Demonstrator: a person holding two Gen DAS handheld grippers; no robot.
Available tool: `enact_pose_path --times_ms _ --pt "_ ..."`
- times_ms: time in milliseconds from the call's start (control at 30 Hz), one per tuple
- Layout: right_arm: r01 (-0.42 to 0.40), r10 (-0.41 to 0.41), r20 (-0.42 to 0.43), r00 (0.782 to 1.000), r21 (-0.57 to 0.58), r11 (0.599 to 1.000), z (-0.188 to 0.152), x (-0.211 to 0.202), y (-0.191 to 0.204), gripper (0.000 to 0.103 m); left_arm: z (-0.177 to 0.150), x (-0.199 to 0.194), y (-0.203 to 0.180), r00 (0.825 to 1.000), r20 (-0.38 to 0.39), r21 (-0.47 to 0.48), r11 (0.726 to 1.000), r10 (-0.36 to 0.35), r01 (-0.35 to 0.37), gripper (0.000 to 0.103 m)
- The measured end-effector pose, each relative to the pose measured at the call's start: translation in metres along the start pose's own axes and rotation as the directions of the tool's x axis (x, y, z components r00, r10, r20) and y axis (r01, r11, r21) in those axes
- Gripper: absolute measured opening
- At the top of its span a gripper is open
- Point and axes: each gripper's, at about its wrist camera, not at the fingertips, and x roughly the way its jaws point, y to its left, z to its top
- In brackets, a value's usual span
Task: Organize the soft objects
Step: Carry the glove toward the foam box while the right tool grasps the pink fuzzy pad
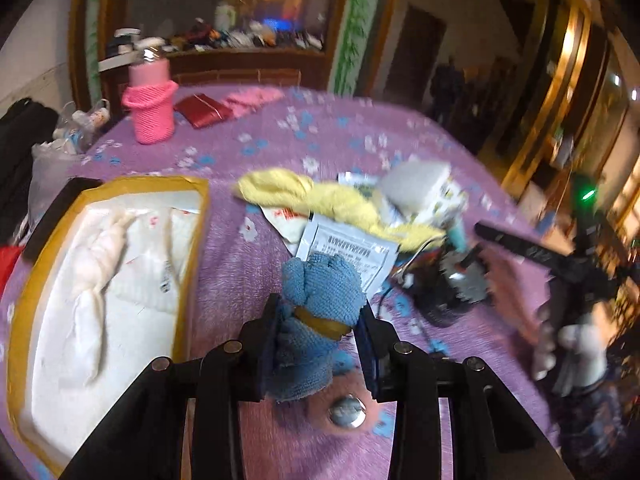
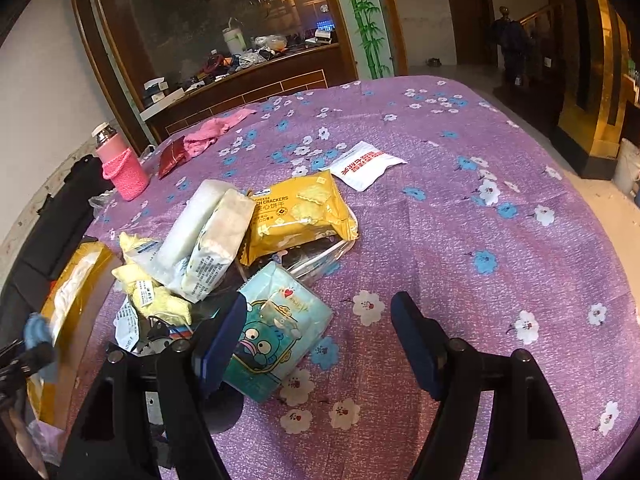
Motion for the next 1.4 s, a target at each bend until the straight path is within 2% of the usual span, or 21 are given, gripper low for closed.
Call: enact_pose_path --times_ms 167,300,367,433,467,533,633,700,733,800,867,900,1067,1200,1267,1400 --pt "-0.046 0.046 0.013 0.999 0.014 0.999 0.001 -0.001 -0.003 0.073 -0.016 -0.047 0.014 0.990 0.125 -0.090 0.993 -0.060 0.072 0.036" --pt "-0.067 0.067 0.087 0.994 -0.009 0.998 0.000 -0.024 0.009 0.073 -0.030 -0.068 0.029 0.984 0.172 -0.129 0.989 -0.054 0.076 0.036" --pt "-0.133 0.136 0.106 0.985 -0.032 0.991 -0.004 -0.046 0.024 0.073 -0.035 -0.075 0.037 0.983 0.181 -0.141 0.988 -0.042 0.068 0.036" --pt "-0.233 0.240 0.077 0.968 -0.097 0.968 -0.015 -0.067 0.055 0.075 -0.040 -0.081 0.044 0.982 0.187 -0.142 0.989 -0.022 0.050 0.036" --pt "-0.264 0.271 0.044 0.962 -0.132 0.956 -0.019 -0.070 0.069 0.081 -0.043 -0.082 0.047 0.982 0.190 -0.142 0.989 -0.015 0.042 0.036" --pt "-0.337 0.326 -0.086 0.942 -0.232 0.913 -0.033 -0.067 0.109 0.082 -0.048 -0.084 0.054 0.981 0.193 -0.151 0.988 -0.007 0.037 0.036" --pt "-0.363 0.290 -0.248 0.924 -0.333 0.870 -0.060 -0.043 0.161 0.082 -0.054 -0.085 0.063 0.980 0.201 -0.171 0.984 -0.009 0.044 0.036" --pt "-0.346 0.225 -0.315 0.922 -0.409 0.844 -0.079 -0.024 0.191 0.081 -0.058 -0.088 0.069 0.978 0.207 -0.183 0.982 -0.009 0.048 0.036" --pt "-0.336 0.204 -0.322 0.925 -0.435 0.836 -0.085 -0.018 0.199 0.078 -0.060 -0.090 0.071 0.978 0.210 -0.187 0.981 -0.008 0.048 0.036" --pt "-0.314 0.153 -0.339 0.928 -0.491 0.812 -0.096 -0.005 0.216 0.069 -0.062 -0.096 0.077 0.976 0.217 -0.195 0.980 0.003 0.040 0.036" --pt "-0.292 0.118 -0.344 0.932 -0.514 0.807 -0.101 0.003 0.221 0.046 -0.066 -0.104 0.083 0.974 0.225 -0.200 0.979 0.018 0.028 0.036" --pt "-0.276 0.098 -0.344 0.934 -0.521 0.808 -0.102 0.007 0.221 0.046 -0.067 -0.107 0.086 0.973 0.227 -0.200 0.980 0.028 0.018 0.036" --pt "-0.289 0.127 -0.338 0.933 -0.488 0.824 -0.094 0.000 0.212 0.041 -0.072 -0.112 0.104 0.972 0.231 -0.225 0.974 0.053 0.000 0.036" --pt "-0.318 0.198 -0.297 0.934 -0.439 0.840 -0.071 -0.020 0.212 0.041 -0.070 -0.113 0.120 0.974 0.219 -0.240 0.971 0.056 -0.002 0.036" --pt "-0.342 0.233 -0.286 0.930 -0.432 0.835 -0.060 -0.027 0.221 0.041 -0.065 -0.114 0.127 0.976 0.205 -0.236 0.971 0.076 -0.026 0.036" --pt "-0.413 0.305 -0.300 0.904 -0.431 0.802 -0.046 -0.030 0.259 0.042 -0.050 -0.105 0.145 0.980 0.162 -0.240 0.968 0.117 -0.076 0.036"
